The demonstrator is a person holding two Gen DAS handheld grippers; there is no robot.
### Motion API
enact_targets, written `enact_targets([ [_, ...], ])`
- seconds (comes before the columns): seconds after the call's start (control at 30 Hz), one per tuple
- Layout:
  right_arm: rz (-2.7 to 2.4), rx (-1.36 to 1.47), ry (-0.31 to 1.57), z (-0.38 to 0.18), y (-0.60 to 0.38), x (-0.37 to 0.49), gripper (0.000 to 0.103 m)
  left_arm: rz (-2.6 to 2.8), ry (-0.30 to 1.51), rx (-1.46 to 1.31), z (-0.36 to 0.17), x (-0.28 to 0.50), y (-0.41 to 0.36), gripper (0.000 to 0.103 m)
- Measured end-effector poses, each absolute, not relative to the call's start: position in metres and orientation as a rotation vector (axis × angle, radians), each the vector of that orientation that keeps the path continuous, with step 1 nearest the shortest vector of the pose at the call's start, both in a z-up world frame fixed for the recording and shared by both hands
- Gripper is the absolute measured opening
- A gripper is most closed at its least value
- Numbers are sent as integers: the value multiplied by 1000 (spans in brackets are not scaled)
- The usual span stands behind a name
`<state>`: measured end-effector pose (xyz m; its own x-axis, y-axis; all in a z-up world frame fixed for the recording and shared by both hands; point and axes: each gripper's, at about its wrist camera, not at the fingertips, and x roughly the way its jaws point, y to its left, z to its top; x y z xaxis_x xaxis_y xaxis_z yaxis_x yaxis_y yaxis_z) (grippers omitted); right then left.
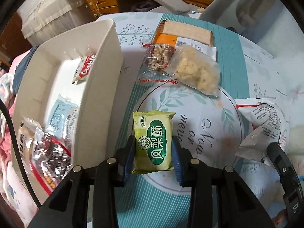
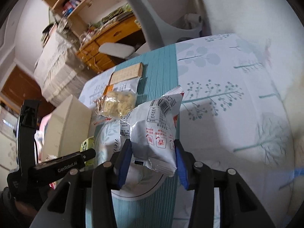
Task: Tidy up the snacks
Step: 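Lower the green packet into the tray with the left tool while the right drops the white bag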
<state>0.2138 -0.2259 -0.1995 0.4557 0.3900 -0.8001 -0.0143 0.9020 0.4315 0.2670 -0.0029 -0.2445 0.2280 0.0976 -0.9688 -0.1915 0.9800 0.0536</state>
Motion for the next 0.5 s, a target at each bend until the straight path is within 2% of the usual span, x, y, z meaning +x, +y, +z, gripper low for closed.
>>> enact_targets([
  [0.23, 199, 456, 1071, -192, -230, 191, 43, 177, 1286, -115, -216, 251, 7, 35],
  [0.5, 136, 449, 1000, -158, -207, 161, 43, 45, 1228, -94, -174, 231, 29, 35],
])
